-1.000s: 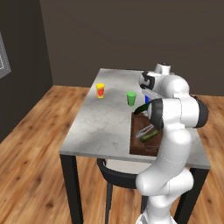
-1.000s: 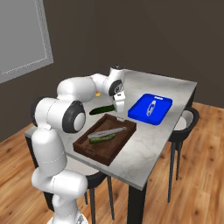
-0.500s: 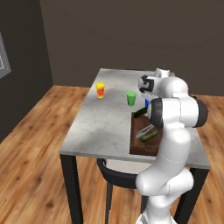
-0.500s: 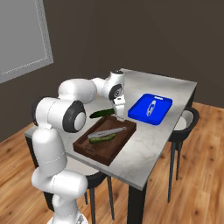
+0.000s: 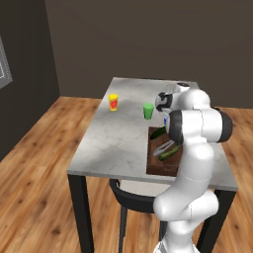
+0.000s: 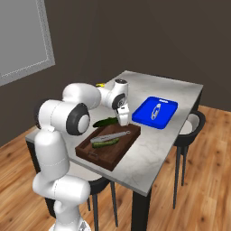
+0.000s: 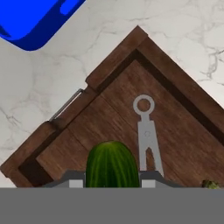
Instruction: Gather the cucumber and squash from the fridge and place them on a tray on the dining counter. Then gather the steak and chicken drumstick from the fridge and place them on the other tray.
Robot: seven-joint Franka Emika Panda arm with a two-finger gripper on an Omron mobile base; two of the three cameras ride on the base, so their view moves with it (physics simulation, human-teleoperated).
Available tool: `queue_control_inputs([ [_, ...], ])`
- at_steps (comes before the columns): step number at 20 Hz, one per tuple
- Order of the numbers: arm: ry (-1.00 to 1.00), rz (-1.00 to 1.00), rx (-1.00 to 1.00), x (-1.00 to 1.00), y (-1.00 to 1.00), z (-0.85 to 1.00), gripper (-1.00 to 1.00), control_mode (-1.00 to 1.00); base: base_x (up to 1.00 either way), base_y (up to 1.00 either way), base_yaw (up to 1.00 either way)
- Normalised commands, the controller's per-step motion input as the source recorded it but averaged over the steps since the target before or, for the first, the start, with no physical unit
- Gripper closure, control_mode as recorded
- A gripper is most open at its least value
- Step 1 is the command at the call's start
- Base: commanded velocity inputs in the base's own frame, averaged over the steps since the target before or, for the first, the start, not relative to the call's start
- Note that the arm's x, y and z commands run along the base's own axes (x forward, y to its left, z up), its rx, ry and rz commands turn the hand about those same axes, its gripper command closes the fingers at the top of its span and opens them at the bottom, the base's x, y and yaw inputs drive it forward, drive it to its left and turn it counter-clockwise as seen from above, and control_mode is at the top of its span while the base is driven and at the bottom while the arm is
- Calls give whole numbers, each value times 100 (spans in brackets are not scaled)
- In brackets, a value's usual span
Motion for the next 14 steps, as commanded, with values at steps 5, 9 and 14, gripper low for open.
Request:
queue_control_inputs([
  [5,0,0,0,16,0,-30,100,-100,0,0,0],
  [9,0,0,0,25,0,-31,100,-100,0,0,0],
  [14,0,0,0,25,0,-26,100,-100,0,0,0],
])
